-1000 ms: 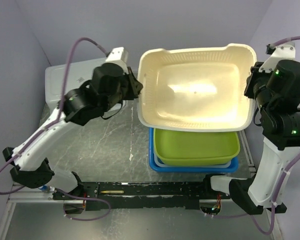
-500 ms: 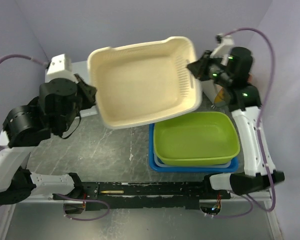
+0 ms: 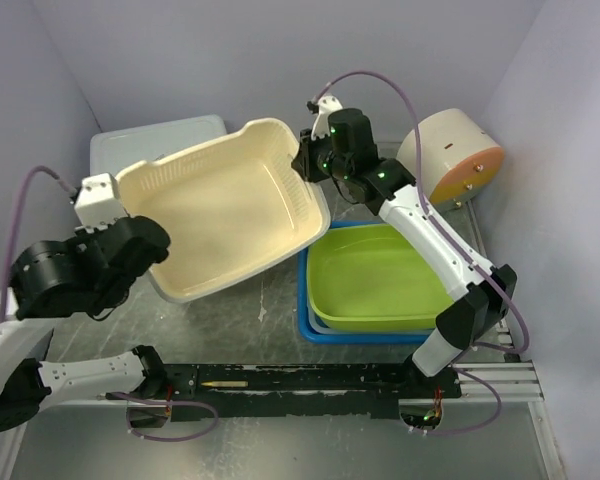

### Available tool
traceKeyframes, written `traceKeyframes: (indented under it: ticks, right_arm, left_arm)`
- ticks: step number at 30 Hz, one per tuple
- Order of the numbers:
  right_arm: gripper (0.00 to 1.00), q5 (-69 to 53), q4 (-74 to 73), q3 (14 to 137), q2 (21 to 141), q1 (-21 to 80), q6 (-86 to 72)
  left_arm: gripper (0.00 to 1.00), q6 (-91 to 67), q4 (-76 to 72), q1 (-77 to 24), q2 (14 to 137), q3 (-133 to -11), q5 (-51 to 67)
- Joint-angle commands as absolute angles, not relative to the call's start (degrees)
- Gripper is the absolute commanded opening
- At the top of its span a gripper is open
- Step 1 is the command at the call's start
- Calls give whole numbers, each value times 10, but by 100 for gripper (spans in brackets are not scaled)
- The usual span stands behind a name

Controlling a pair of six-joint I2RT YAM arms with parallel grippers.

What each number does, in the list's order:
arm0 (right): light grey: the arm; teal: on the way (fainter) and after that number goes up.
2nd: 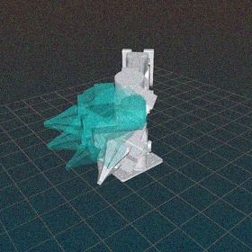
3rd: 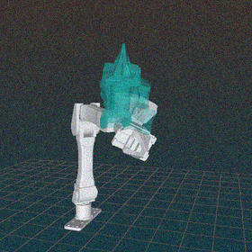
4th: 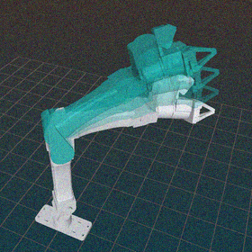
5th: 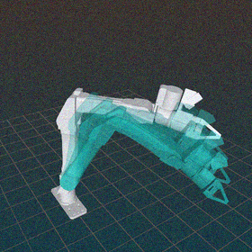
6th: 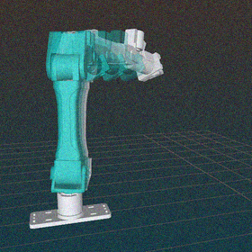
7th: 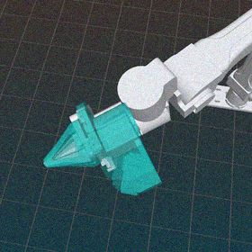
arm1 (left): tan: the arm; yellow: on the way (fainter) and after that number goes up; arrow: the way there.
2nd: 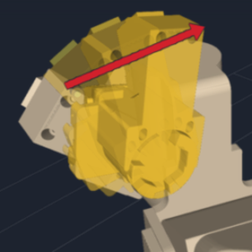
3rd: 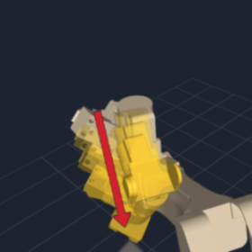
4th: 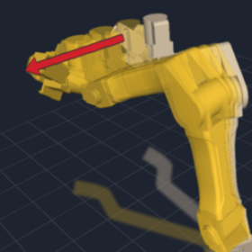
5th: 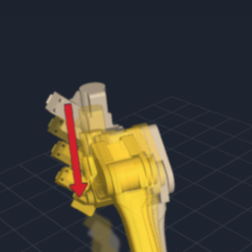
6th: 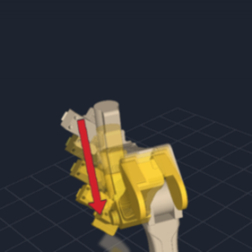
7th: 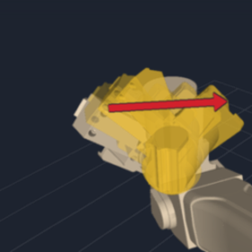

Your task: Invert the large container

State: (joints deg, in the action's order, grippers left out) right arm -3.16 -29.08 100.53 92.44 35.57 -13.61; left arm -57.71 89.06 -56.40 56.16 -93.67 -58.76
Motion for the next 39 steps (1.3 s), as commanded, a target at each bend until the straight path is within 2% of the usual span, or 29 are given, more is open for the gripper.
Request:
traceKeyframes:
  ticks: [1, 4, 6, 9, 11, 13, 16, 19, 21, 28, 31, 39]
  right_arm:
    - [0, -102, -207, 956, 895, 392, -195]
    - [0, -97, -213, 906, 880, 393, -193]
    - [0, -95, -211, 864, 867, 392, -193]
    - [0, -100, -205, 828, 851, 392, -194]
    - [0, -111, -204, 815, 848, 393, -194]
    - [0, -123, -207, 808, 849, 393, -192]
    - [1, -141, -221, 811, 858, 394, -190]
    - [29, -148, -244, 823, 867, 398, -187]
    - [44, -141, -254, 823, 865, 400, -188]
    - [72, -110, -283, 811, 821, 402, -191]
    - [79, -99, -294, 809, 801, 402, -194]
    - [82, -61, -332, 813, 776, 402, -190]
  left_arm:
    - [7, -639, 807, -573, 579, -887, -509]
    - [7, -638, 801, -573, 574, -867, -494]
    - [11, -626, 792, -573, 572, -860, -483]
    - [32, -606, 773, -573, 570, -854, -470]
    - [57, -594, 765, -573, 572, -859, -465]
    - [77, -581, 762, -573, 576, -871, -462]
    - [93, -566, 764, -573, 586, -894, -463]
    - [99, -551, 769, -573, 592, -924, -471]
    - [100, -540, 768, -573, 593, -940, -478]
    - [100, -531, 769, -573, 584, -940, -481]
    - [100, -545, 787, -573, 582, -935, -484]
    - [99, -549, 806, -572, 561, -950, -505]
